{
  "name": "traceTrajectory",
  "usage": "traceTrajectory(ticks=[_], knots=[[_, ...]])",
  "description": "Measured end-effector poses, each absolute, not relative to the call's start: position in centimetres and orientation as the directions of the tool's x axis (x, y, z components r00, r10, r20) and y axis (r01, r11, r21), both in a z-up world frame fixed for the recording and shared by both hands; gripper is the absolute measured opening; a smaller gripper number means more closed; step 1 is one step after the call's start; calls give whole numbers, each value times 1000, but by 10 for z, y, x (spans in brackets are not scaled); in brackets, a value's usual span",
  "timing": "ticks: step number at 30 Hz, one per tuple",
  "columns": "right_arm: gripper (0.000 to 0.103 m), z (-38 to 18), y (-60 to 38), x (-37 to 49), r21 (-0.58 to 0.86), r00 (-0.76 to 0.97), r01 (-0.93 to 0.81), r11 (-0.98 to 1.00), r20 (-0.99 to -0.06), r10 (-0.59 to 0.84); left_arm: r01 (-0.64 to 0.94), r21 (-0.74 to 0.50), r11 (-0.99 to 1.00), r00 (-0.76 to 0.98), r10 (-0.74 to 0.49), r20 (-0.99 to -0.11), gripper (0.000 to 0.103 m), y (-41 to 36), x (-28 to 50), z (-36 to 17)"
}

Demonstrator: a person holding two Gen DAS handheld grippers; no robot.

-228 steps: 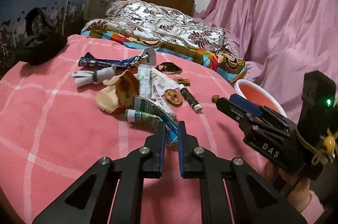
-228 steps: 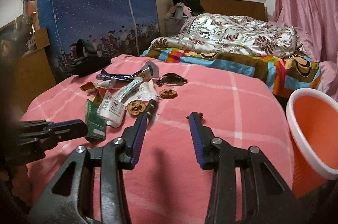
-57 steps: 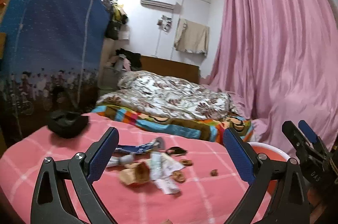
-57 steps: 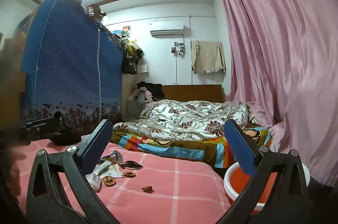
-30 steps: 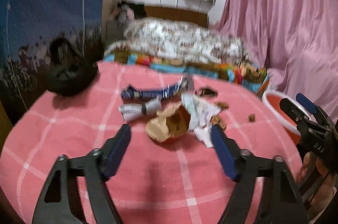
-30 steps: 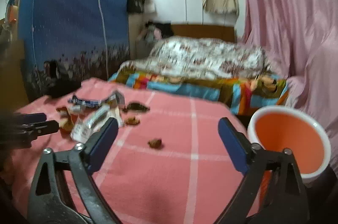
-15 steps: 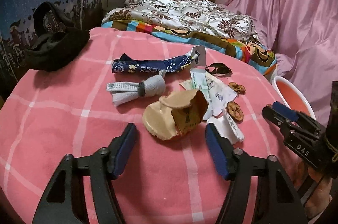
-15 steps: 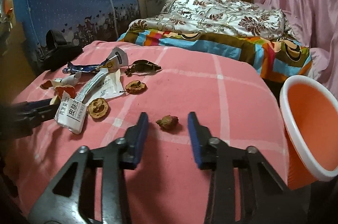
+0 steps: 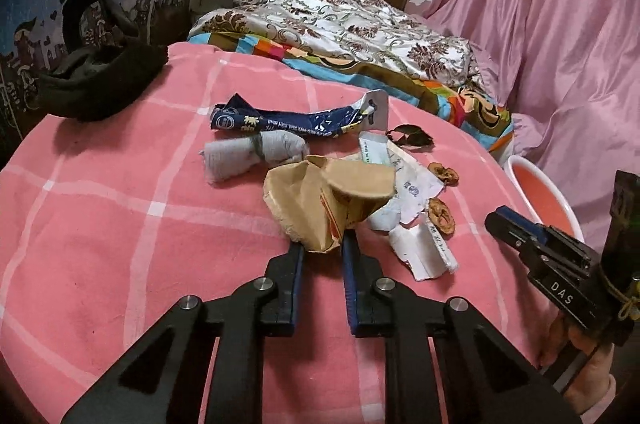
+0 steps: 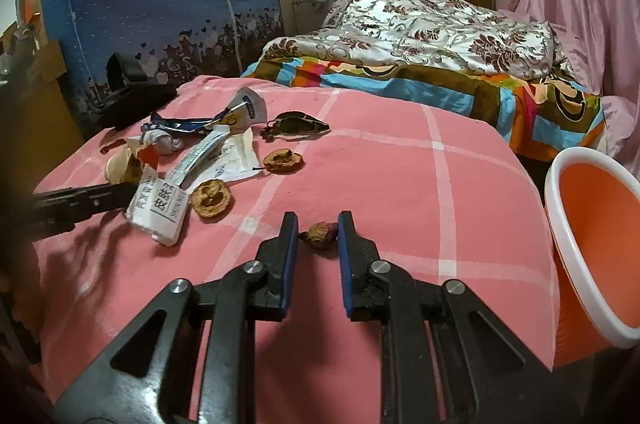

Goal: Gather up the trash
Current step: 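Grasp the brown paper cup with the left gripper while the right gripper grasps a walnut shell, then carry the cup and shell over the orange bucket and open both grippers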

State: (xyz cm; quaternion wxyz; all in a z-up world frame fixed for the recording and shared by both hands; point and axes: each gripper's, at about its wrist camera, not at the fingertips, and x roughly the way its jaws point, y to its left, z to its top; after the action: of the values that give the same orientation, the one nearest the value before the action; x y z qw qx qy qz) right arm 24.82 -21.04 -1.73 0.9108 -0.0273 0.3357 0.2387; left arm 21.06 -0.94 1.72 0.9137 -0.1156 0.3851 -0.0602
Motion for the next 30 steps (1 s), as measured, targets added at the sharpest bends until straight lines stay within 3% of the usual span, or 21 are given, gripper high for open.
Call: traceTrajectory(ticks=[5,11,17,22,30], knots=[[27,-5,-210,229,79,712,-484,872,-543,445,75,-245,967,745,-218,-630,13,-15,197,29],[27,29,-219,194,-20,837,-477,878,-316,447,169,-187,968,820,-243,-518,13,-40,176,50],[27,57,-246,178,-24,907,-405,914,-135,398,257,-94,962,890,-273,-366,13,-76,165,77],[27,75,-274,173,-2,947,-318,948,-50,318,315,-57,948,912,-318,-259,13,-103,166,98],[27,85,-322,163,-6,994,-109,994,21,109,438,-7,899,882,-431,-193,13,-154,180,116]])
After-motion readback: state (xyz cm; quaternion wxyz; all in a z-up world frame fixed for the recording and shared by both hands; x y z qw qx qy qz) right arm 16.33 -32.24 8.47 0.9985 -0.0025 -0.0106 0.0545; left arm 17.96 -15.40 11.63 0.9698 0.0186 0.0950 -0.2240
